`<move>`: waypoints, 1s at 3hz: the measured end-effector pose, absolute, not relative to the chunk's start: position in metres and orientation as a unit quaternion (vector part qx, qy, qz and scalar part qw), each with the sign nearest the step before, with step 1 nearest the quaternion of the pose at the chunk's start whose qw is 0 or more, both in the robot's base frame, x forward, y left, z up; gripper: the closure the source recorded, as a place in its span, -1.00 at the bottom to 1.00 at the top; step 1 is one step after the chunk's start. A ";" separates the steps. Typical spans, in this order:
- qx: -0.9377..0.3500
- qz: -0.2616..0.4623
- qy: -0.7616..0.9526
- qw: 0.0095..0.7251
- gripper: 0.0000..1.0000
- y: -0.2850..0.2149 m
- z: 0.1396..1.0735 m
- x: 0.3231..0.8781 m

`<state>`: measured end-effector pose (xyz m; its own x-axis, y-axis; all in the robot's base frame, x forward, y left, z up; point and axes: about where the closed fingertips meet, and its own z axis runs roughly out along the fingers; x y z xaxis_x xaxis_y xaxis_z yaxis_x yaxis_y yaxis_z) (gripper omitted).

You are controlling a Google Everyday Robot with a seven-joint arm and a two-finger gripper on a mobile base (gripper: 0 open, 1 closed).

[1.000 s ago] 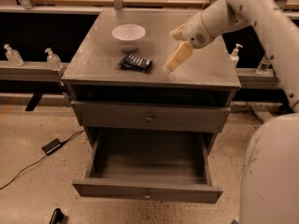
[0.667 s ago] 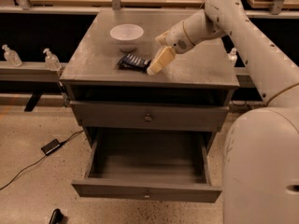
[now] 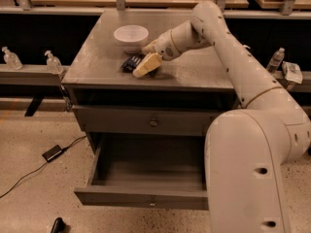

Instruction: Place rxbar blueberry into middle drawer

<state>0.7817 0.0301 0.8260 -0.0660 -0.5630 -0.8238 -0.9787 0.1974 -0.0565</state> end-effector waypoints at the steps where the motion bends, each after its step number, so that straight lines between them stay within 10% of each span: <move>1: -0.561 0.298 0.670 0.385 0.06 0.044 0.821 0.787; 3: -0.560 0.298 0.670 0.386 0.97 0.045 0.822 0.787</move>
Offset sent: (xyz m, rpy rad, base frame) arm 0.0032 0.0158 0.0046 0.1812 0.0211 0.0040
